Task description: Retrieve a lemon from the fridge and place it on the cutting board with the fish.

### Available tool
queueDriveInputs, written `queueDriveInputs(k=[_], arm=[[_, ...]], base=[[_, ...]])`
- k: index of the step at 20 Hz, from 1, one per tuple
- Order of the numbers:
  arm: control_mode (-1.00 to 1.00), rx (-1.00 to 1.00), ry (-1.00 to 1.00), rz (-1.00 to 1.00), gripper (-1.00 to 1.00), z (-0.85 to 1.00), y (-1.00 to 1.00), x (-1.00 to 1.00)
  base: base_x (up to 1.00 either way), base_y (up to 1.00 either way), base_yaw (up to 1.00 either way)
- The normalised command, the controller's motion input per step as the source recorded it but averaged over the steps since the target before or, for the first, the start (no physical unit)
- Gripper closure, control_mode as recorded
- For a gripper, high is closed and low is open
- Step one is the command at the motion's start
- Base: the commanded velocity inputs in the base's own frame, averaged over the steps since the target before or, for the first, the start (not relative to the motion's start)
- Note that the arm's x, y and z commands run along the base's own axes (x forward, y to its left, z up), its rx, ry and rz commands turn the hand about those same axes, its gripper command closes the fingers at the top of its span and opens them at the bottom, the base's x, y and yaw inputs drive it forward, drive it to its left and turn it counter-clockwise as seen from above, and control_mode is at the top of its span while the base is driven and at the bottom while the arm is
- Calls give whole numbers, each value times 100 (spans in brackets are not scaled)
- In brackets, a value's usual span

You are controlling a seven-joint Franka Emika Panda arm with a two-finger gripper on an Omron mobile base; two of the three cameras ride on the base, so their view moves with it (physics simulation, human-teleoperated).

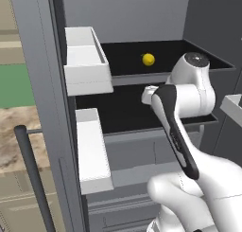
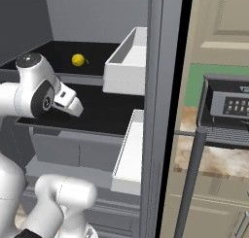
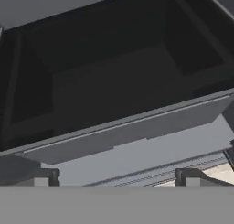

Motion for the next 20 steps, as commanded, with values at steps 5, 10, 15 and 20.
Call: queueDriveInputs(k=[5, 10, 15, 20], arm=[[-100, -17, -26, 19, -100, 74, 5, 0], [-100, -2, -14, 18, -100, 67, -1, 0], [-100, -2, -23, 12, -100, 50, -9, 0], [-100, -13, -21, 1, -100, 34, 0, 0]], base=[[0, 0, 0], [0, 0, 0], [0, 0, 0], [0, 0, 0]])
